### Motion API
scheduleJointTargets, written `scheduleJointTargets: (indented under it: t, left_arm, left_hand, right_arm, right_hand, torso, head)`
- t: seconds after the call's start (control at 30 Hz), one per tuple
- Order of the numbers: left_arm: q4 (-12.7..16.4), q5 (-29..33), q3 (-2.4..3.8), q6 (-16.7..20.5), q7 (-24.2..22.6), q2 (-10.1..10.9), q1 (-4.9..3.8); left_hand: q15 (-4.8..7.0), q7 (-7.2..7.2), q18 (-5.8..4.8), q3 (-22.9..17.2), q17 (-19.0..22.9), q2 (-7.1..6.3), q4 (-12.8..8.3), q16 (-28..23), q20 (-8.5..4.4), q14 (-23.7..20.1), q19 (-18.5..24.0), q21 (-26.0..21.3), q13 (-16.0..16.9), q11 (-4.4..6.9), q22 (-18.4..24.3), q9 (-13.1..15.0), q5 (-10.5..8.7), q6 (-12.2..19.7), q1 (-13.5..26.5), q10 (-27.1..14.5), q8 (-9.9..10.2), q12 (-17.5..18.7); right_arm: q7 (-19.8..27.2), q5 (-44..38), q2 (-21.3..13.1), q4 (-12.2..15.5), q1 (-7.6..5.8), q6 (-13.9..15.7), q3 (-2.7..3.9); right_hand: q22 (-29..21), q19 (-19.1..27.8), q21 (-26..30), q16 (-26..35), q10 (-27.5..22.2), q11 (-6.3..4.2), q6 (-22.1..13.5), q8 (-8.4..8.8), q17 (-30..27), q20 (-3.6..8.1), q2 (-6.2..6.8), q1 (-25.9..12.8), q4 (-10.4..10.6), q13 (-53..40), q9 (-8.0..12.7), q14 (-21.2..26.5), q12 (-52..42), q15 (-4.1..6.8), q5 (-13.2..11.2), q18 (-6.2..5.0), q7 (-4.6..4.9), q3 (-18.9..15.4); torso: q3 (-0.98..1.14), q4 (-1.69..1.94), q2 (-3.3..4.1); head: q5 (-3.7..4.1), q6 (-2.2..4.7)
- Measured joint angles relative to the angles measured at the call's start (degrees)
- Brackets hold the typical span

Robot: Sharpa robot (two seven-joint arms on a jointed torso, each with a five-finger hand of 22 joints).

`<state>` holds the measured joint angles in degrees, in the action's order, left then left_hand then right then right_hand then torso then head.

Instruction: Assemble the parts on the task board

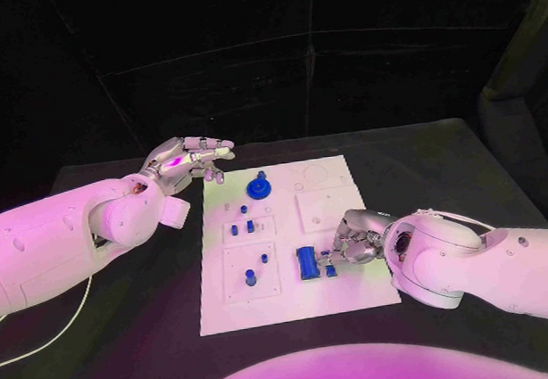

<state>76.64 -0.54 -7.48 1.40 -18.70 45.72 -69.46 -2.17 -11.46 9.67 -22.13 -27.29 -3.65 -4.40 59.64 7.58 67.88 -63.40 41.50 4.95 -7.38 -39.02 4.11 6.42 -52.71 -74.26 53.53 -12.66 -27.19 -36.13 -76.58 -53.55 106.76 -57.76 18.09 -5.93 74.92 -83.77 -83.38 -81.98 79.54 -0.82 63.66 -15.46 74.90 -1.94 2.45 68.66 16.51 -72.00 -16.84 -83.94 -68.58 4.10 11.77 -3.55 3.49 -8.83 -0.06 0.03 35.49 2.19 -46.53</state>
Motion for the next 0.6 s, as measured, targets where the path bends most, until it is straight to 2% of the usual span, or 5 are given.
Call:
scheduleJointTargets:
  t: [0.1, 0.3, 0.47, 0.6]
  left_arm:
    - [0.0, 0.0, 0.0, 0.0, 0.0, 0.0, 0.0]
    - [-0.1, -0.1, 0.0, 0.0, 0.1, 0.0, 0.0]
    - [-0.2, -0.2, 0.0, 0.0, 0.1, 0.0, 0.0]
    - [-0.3, -0.2, 0.0, 0.0, 0.1, -0.1, 0.0]
  left_hand:
    - [0.0, 0.0, 0.0, 0.0, 0.0, 0.0, 0.0, 0.0, 0.0, 0.0, 0.0, 0.0, 0.0, 0.0, 0.0, 0.0, 0.0, 0.0, 0.0, 0.0, 0.0, 0.0]
    - [0.0, 0.0, 0.0, 0.0, 0.0, 0.0, 0.0, 0.0, 0.0, 0.0, 0.0, 0.0, 0.0, 0.0, 0.0, 0.0, 0.0, 0.0, 0.0, 0.0, 0.0, 0.0]
    - [0.0, 0.0, 0.0, 0.0, 0.0, 0.0, 0.0, 0.0, 0.0, 0.0, 0.0, 0.0, 0.0, 0.0, 0.0, 0.0, 0.0, 0.0, 0.0, 0.0, 0.0, 0.0]
    - [0.0, 0.0, 0.0, 0.0, 0.0, 0.0, 0.0, 0.0, 0.0, 0.0, 0.0, 0.0, 0.0, 0.0, 0.0, 0.0, 0.0, 0.0, 0.0, 0.0, 0.0, 0.0]
  right_arm:
    - [0.1, -0.2, -0.7, 0.3, 0.0, 0.0, 0.0]
    - [1.6, -0.4, -3.3, 1.7, -0.01, -0.1, 0.01]
    - [3.3, -0.5, -5.0, 2.9, -0.02, -1.1, 0.01]
    - [4.2, -0.4, -5.3, 3.0, -0.02, -2.1, 0.01]
  right_hand:
    - [0.0, 0.0, 0.0, 0.0, 0.0, 0.0, 0.0, 0.0, 0.0, 0.0, -0.04, 0.0, -0.3, 0.2, -0.1, 0.0, 0.4, 0.0, -0.1, 0.0, 0.0, -0.3]
    - [0.0, 0.0, 0.0, 0.0, -0.3, 0.32, -0.3, 0.0, 0.0, 0.0, 0.4, 2.7, -1.3, 0.4, -0.2, 0.0, 0.8, 0.0, -0.7, 0.0, 0.33, -1.0]
    - [0.0, 0.0, 0.0, 0.0, -0.3, 0.32, -0.5, 0.0, 0.0, 0.0, 0.93, 3.2, -1.7, 0.4, -0.3, 0.0, 0.8, 0.0, -1.3, 0.0, 0.53, -1.3]
    - [0.0, 0.0, 0.0, 0.0, -0.3, 0.32, -0.5, 0.0, 0.0, 0.0, 0.7, 3.4, -1.7, 0.4, -0.4, 0.0, 0.8, 0.0, -1.5, 0.0, 0.53, -1.3]
  torso:
    - [0.01, 0.0, 0.0]
    - [0.04, 0.0, -0.06]
    - [0.04, -0.01, -0.12]
    - [0.04, -0.08, -0.12]
  head:
    - [0.05, -0.01]
    - [0.07, 0.12]
    - [0.14, 0.27]
    - [0.25, 0.36]
